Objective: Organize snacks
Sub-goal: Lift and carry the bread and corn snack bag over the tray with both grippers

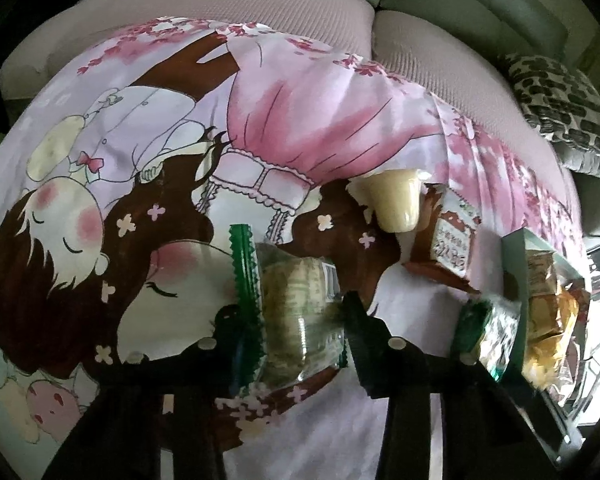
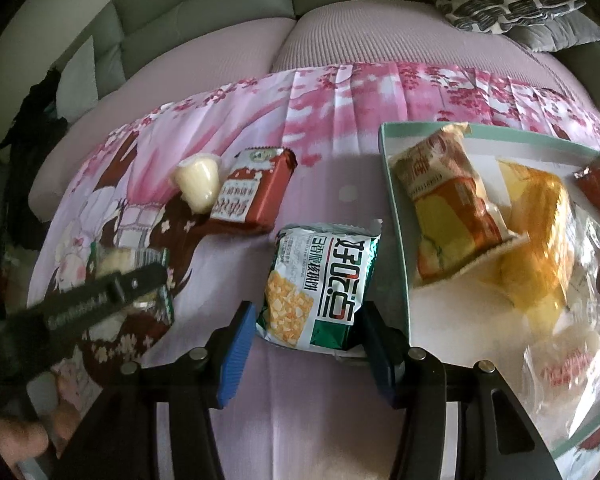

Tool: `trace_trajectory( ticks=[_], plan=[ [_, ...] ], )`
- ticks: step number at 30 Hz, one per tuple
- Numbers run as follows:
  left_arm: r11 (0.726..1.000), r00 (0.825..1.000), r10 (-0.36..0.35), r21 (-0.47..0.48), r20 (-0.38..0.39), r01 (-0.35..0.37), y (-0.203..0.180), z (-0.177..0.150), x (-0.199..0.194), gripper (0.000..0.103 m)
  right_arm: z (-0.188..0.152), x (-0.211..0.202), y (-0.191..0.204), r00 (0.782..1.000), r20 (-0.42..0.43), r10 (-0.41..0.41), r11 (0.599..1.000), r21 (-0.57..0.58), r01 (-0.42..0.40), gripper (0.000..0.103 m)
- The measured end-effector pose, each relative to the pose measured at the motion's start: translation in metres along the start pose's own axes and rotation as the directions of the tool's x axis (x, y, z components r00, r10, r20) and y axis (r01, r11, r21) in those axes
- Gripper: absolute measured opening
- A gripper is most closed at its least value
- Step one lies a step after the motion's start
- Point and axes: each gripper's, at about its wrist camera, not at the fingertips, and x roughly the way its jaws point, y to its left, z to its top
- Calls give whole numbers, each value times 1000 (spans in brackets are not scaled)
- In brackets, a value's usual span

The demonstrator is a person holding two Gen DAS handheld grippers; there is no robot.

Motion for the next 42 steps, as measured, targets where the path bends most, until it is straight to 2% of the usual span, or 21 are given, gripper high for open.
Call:
trace_trajectory(
  ticks=[3,5,14,27,34,42],
  plan=[
    [1000,1000,-23,-8,7,23,-1,0,-3,37,-2,-2,1,1000,-8,-5,1000,-6,5,55],
    [999,999,-43,-16,17,43,0,1,-7,29,-2,-3,1,1000,-9,-4,1000,-7,4,55],
    [998,997,-63,-9,49,63,-7,2,-13,23,-1,-4,-4,1000,-15,7,1000,-4,-7,50],
    [998,992,-63,14,111,61,-18,5,-34,22,4,-25,-12,998,42,40,998,36,-42,47],
    [996,979,-88,38,186,83,-26,8,-64,22,9,-53,-19,993,107,59,997,49,-64,47],
    [987,958,-150,91,246,131,-48,7,-92,22,14,-72,-33,986,151,72,993,85,-85,47]
  ],
)
